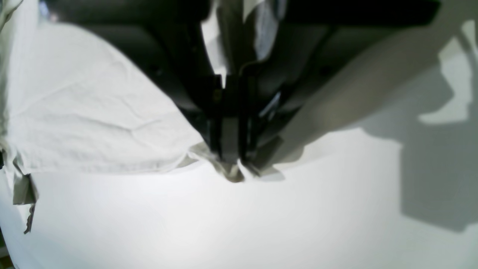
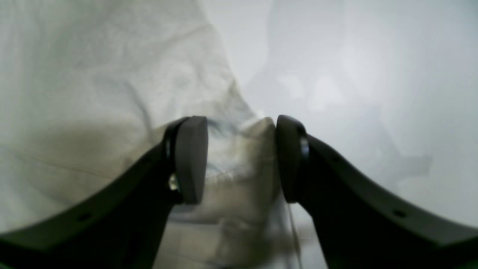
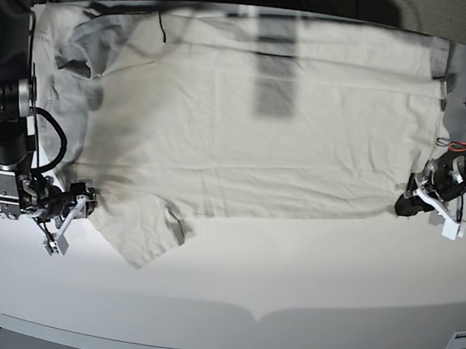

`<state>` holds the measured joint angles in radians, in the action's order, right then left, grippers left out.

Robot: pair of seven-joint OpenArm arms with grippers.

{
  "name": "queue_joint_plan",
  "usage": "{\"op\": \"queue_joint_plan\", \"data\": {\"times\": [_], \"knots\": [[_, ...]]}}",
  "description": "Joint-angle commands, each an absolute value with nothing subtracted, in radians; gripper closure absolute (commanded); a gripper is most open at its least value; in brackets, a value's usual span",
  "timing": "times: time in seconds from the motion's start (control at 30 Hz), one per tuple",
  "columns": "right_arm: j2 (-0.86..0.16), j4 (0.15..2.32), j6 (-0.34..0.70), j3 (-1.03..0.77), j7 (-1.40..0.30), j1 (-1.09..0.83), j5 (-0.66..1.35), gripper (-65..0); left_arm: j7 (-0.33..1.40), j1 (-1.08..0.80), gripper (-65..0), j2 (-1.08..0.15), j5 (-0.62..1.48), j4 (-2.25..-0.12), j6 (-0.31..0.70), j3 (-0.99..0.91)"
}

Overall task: Fold the T-shirt properly
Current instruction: 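Hold the hem corners with both grippers and adjust grip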

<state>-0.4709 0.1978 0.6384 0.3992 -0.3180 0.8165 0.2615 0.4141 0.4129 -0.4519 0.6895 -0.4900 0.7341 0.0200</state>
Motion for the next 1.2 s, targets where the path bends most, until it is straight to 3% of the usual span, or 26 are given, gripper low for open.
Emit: {"op": "queue_joint_plan", "data": {"times": [0.0,0.3,0.83,1.03,1.17], "knots": [[-0.473,0.201,0.633,0.400,-0.335,0.825,0.240,-30.0,0.474,0.413,0.0,-0.460,0.628,-0.484,0.698,0.027],[-0.429,0.201,0.698,0.400,-0.459,0.817,0.247,-29.6,0.478,0.413,0.0,-0.460,0.629,-0.484,0.698,0.027],[-0.382,0.201,0.698,0.400,-0.505,0.817,0.247,0.0,0.484,0.393,0.0,-0.460,0.629,-0.484,0.698,0.027],[-0.384,0.201,0.696,0.400,-0.371,0.817,0.247,0.0,0.438,0.393,0.0,-0.458,0.629,-0.484,0.698,0.027],[-0.385,0.204,0.669,0.400,-0.266,0.823,0.235,0.0,0.299,0.381,0.0,-0.442,0.629,-0.484,0.698,0.027]]}}
